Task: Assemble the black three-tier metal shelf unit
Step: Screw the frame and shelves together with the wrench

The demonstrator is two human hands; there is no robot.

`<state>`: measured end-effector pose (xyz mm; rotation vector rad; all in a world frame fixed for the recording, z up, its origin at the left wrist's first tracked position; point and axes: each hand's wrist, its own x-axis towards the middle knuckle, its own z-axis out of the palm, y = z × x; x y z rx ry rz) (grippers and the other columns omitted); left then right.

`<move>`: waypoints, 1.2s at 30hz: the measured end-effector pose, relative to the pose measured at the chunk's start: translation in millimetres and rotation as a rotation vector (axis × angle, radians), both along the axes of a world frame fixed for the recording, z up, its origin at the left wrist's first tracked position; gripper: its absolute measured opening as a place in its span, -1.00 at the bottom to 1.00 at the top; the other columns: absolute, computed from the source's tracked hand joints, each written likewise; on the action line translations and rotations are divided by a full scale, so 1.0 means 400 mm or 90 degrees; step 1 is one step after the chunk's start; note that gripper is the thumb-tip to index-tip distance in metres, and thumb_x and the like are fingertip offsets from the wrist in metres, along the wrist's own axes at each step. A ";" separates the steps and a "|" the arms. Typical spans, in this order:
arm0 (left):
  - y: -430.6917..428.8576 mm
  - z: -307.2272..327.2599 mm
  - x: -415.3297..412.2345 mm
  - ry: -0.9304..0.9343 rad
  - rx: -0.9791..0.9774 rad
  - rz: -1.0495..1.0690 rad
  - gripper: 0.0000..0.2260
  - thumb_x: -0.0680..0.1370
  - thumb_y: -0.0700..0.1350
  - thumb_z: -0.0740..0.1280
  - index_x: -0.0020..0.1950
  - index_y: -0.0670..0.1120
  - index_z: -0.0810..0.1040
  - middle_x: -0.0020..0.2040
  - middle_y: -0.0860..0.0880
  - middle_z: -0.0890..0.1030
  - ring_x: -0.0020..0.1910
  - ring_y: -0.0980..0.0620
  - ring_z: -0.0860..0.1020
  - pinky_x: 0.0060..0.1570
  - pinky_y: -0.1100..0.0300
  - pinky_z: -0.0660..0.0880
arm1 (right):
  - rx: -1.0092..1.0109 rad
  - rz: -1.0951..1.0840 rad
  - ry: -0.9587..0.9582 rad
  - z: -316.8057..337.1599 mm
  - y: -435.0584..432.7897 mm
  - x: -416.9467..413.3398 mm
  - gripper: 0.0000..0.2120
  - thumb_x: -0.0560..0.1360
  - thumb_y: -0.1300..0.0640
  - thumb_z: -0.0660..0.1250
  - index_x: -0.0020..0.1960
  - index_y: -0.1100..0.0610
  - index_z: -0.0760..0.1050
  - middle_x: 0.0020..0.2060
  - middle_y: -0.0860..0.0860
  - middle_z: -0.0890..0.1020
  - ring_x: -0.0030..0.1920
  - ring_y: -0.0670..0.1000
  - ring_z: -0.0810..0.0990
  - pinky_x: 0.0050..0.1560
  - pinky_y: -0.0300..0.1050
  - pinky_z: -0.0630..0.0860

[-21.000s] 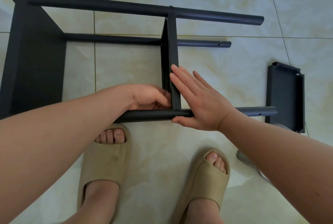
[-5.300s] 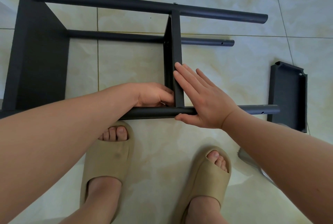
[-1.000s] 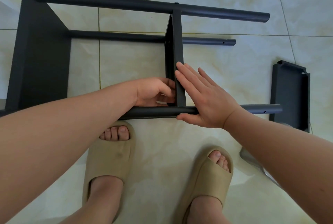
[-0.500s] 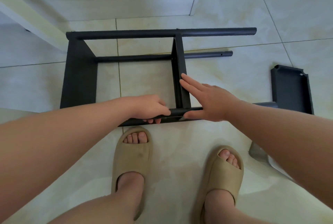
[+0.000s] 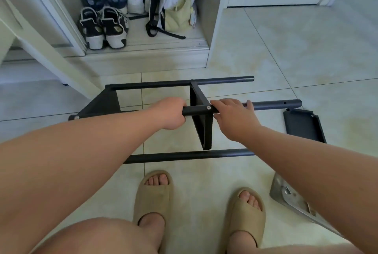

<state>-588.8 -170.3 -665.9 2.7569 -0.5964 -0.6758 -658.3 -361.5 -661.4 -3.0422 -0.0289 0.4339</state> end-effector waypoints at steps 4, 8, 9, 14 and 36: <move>-0.007 0.063 -0.003 -0.044 -0.020 0.042 -0.89 0.54 -0.12 0.33 -0.11 0.03 0.42 -0.17 0.03 0.47 -0.09 -0.09 0.50 -0.12 0.10 0.43 | 0.007 -0.039 -0.036 0.056 -0.018 -0.027 -0.46 0.71 0.02 0.10 0.63 -0.08 -0.01 0.63 0.03 0.00 0.63 0.13 -0.14 0.53 0.39 -0.10; -0.006 0.089 -0.046 -0.070 -0.032 0.076 -0.93 0.56 -0.17 0.29 0.01 -0.02 0.49 -0.06 -0.02 0.51 -0.04 -0.12 0.50 -0.02 0.06 0.46 | 0.080 -0.022 -0.025 0.093 -0.030 -0.065 -0.40 0.70 -0.04 0.10 0.65 -0.03 -0.07 0.64 0.05 -0.06 0.63 0.15 -0.19 0.60 0.21 -0.08; -0.005 0.088 -0.057 -0.073 -0.035 0.081 -0.91 0.57 -0.18 0.28 0.05 -0.03 0.51 -0.04 -0.02 0.51 -0.03 -0.12 0.51 -0.02 0.06 0.45 | 0.088 -0.019 -0.021 0.095 -0.028 -0.074 -0.39 0.70 -0.05 0.10 0.66 -0.02 -0.08 0.64 0.06 -0.07 0.63 0.15 -0.20 0.60 0.17 -0.09; 0.001 0.072 -0.073 -0.107 -0.036 0.073 -0.92 0.60 -0.17 0.26 0.03 -0.01 0.49 -0.06 0.00 0.52 -0.01 -0.11 0.50 0.00 0.04 0.41 | 0.081 -0.005 -0.008 0.081 -0.026 -0.097 -0.36 0.70 -0.13 0.07 0.66 -0.02 -0.14 0.64 0.04 -0.12 0.63 0.13 -0.23 0.60 0.13 -0.14; -0.032 -0.075 0.116 -0.213 0.070 0.133 -0.38 0.66 0.13 0.12 0.63 -0.01 -0.07 0.62 -0.09 0.08 0.60 -0.16 -0.04 0.53 -0.18 -0.18 | 0.108 -0.060 -0.026 -0.050 -0.027 0.180 -0.35 0.66 -0.29 -0.06 0.66 -0.08 -0.15 0.64 -0.06 -0.18 0.62 0.03 -0.28 0.57 0.21 -0.25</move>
